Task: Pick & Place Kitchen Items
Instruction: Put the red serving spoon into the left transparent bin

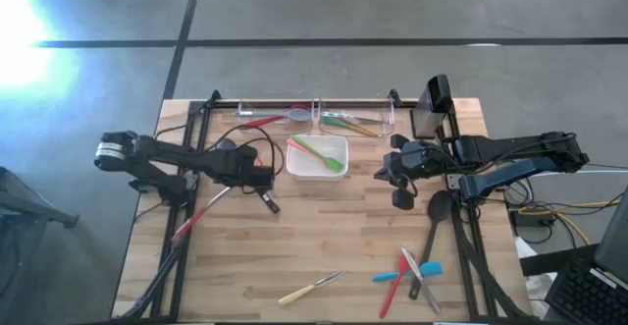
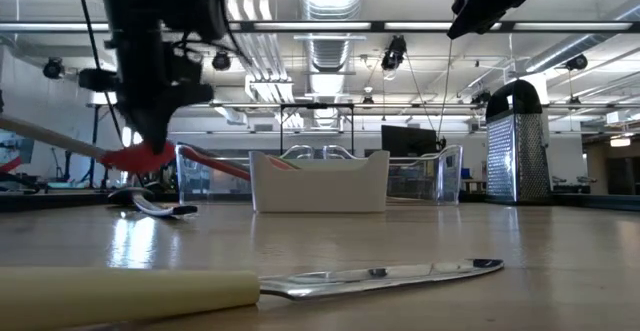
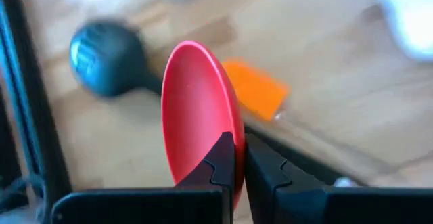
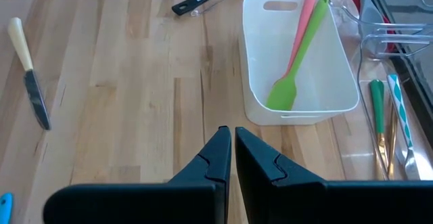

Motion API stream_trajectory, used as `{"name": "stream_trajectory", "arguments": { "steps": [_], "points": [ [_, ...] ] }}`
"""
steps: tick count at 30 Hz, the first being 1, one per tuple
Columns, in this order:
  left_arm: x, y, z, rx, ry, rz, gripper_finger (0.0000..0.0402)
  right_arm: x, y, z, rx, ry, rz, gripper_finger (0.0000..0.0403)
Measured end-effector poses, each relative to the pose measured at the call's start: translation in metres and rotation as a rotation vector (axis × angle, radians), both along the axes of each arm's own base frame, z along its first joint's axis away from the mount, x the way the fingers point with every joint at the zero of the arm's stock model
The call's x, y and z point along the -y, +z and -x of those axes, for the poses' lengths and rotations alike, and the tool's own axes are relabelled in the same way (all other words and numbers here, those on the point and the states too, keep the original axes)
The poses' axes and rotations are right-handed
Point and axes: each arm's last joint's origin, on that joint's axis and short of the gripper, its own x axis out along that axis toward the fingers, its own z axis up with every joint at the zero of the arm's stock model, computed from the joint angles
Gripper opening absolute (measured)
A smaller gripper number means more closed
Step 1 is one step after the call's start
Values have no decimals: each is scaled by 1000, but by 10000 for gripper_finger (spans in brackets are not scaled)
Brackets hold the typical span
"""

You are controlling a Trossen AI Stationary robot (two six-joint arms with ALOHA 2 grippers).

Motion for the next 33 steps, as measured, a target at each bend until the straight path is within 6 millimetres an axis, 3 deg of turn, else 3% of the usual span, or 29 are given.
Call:
{"name": "stream_trajectory", "arguments": {
  "steps": [15, 27, 33],
  "points": [
    [-32, 74, -46, 176, -354, -217, 16, 0, 0, 0, 0, -2, -2, 18],
    [-99, 126, -52, 1, -573, -435, 16, 0, 0, 0, 0, -4, -4, 18],
    [-137, 138, -64, -106, -578, -355, 16, 0, 0, 0, 0, -4, -4, 18]
  ]
}}
